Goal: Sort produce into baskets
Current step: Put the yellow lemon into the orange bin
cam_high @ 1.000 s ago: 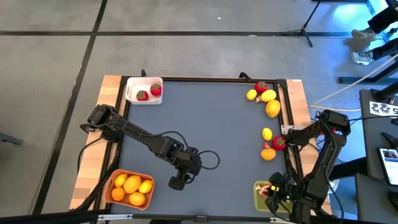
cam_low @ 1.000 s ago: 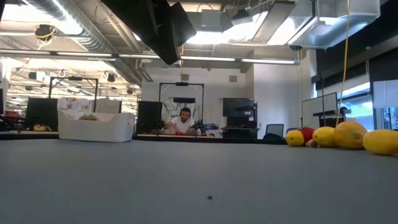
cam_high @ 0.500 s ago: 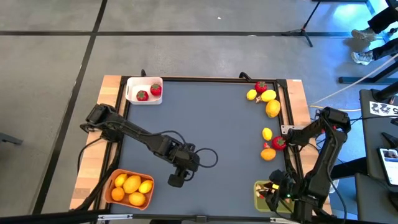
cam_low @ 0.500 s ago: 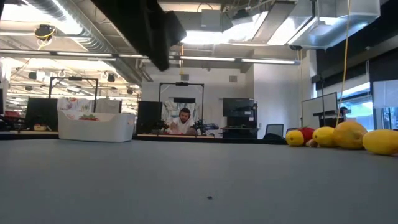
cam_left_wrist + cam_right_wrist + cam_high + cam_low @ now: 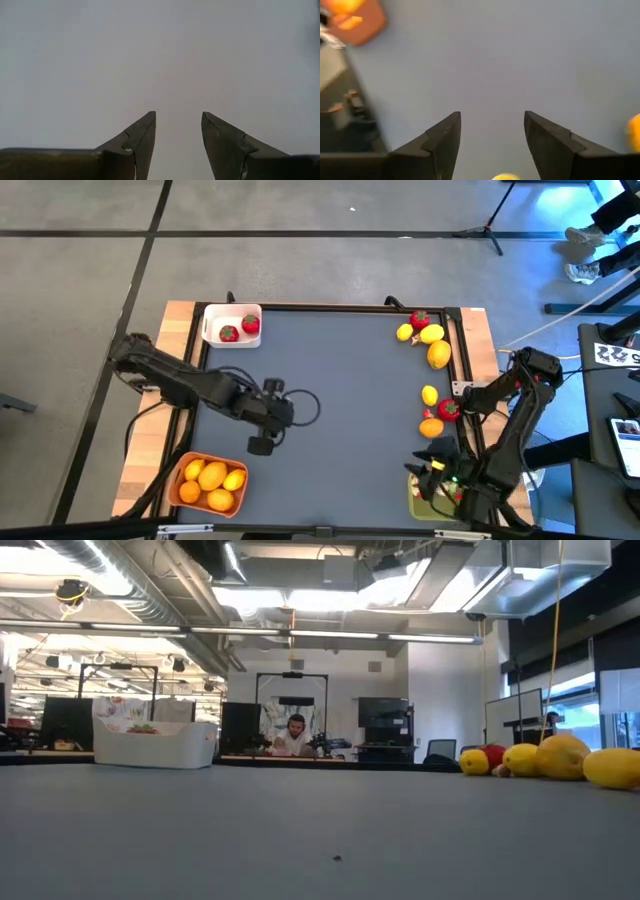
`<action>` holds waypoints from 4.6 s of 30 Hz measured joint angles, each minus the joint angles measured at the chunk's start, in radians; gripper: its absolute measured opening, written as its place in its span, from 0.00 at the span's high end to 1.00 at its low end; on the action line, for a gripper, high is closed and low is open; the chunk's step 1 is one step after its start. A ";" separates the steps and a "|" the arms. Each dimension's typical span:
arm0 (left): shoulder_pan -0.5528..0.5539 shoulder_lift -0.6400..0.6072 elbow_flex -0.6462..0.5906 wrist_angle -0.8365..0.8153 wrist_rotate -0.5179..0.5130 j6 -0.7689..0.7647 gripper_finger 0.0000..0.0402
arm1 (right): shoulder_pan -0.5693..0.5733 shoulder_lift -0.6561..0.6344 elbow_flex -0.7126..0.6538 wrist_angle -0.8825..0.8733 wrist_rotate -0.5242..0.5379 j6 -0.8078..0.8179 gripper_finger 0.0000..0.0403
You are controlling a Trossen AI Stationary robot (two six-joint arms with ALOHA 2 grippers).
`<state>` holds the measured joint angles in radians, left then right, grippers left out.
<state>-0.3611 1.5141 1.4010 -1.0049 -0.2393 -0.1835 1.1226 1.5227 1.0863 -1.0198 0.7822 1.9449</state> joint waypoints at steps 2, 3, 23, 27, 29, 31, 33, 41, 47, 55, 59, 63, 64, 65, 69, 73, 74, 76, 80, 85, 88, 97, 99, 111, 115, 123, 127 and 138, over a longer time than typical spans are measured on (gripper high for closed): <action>0.002 -0.034 -0.001 -0.030 -0.039 -0.002 0.61 | -0.039 0.000 0.000 -0.018 -0.029 -0.026 0.46; 0.003 -0.052 -0.005 -0.031 -0.056 -0.001 0.61 | -0.059 0.000 0.000 -0.030 -0.045 -0.044 0.46; 0.224 -0.315 -0.563 0.675 -0.076 0.321 0.61 | -0.588 0.000 0.000 -0.485 -0.442 -0.464 0.46; 0.269 -0.311 -0.609 0.788 -0.076 0.367 0.61 | -0.683 -0.001 0.000 -0.501 -0.525 -0.638 0.46; 0.288 -0.309 -0.624 0.842 -0.076 0.390 0.61 | -0.727 -0.001 0.000 -0.501 -0.565 -0.728 0.46; 0.308 -0.309 -0.638 0.874 -0.075 0.402 0.61 | -0.769 -0.001 0.000 -0.500 -0.594 -0.813 0.46; 0.326 -0.308 -0.652 0.918 -0.075 0.411 0.61 | -0.808 -0.001 0.000 -0.501 -0.627 -0.887 0.46; 0.382 -0.304 -0.674 0.941 -0.074 0.426 0.61 | -0.844 -0.001 0.000 -0.450 -0.900 -1.207 0.46; 0.410 -0.303 -0.674 0.942 -0.073 0.426 0.61 | -0.735 -0.001 0.000 -0.387 -0.959 -1.333 0.46; 0.416 -0.303 -0.674 0.943 -0.073 0.407 0.61 | -0.531 -0.001 -0.001 -0.345 -0.763 -1.350 0.46; 0.416 -0.303 -0.674 0.942 -0.073 0.388 0.61 | -0.456 -0.001 -0.001 -0.345 -0.739 -1.347 0.46; 0.416 -0.303 -0.674 0.942 -0.036 0.381 0.61 | -0.403 0.000 -0.002 -0.346 -0.702 -1.325 0.46; 0.415 -0.303 -0.674 0.942 -0.029 0.380 0.61 | -0.394 0.000 -0.002 -0.345 -0.691 -1.320 0.46; 0.415 -0.303 -0.674 0.942 -0.025 0.380 0.61 | -0.390 0.000 -0.002 -0.346 -0.690 -1.310 0.46; 0.415 -0.303 -0.674 0.942 -0.023 0.370 0.61 | -0.386 0.000 -0.002 -0.346 -0.700 -1.209 0.46; 0.415 -0.303 -0.674 0.942 -0.023 0.367 0.61 | -0.389 0.000 -0.002 -0.342 -0.669 -1.183 0.46; 0.415 -0.303 -0.674 0.941 -0.023 0.366 0.61 | -0.390 0.000 -0.002 -0.342 -0.653 -1.168 0.46; 0.414 -0.303 -0.674 0.935 -0.023 0.363 0.61 | -0.398 0.000 -0.002 -0.343 -0.623 -1.112 0.46; 0.414 -0.303 -0.674 0.926 -0.022 0.347 0.61 | -0.405 0.001 -0.025 -0.339 -0.641 -1.034 0.46; 0.414 -0.303 -0.674 0.914 -0.022 0.336 0.61 | -0.403 0.002 -0.108 -0.283 -0.712 -0.998 0.46; 0.414 -0.303 -0.674 0.909 -0.022 0.336 0.61 | -0.403 0.002 -0.138 -0.282 -0.703 -1.019 0.46; 0.414 -0.303 -0.674 0.910 -0.022 0.321 0.61 | -0.403 0.002 -0.185 -0.262 -0.644 -1.094 0.46; 0.414 -0.303 -0.674 0.910 -0.022 0.320 0.61 | -0.403 0.002 -0.206 -0.252 -0.675 -1.101 0.46; 0.414 -0.303 -0.674 0.911 -0.022 0.315 0.61 | -0.403 -0.002 -0.287 -0.180 -0.677 -1.112 0.46; 0.414 -0.303 -0.674 0.912 -0.022 0.315 0.61 | -0.403 -0.006 -0.317 -0.132 -0.671 -1.082 0.46; 0.414 -0.303 -0.674 0.912 -0.022 0.318 0.61 | -0.403 -0.005 -0.334 -0.120 -0.664 -1.024 0.57; 0.414 -0.303 -0.674 0.912 -0.022 0.320 0.61 | -0.403 -0.004 -0.334 -0.122 -0.666 -1.019 0.69; 0.414 -0.303 -0.674 0.926 -0.022 0.331 0.61 | -0.403 0.005 -0.304 -0.154 -0.642 -0.889 0.77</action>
<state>0.0532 1.2110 0.7265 -0.0792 -0.2615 0.1471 0.7196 1.5281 0.7823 -1.1742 0.1402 1.0558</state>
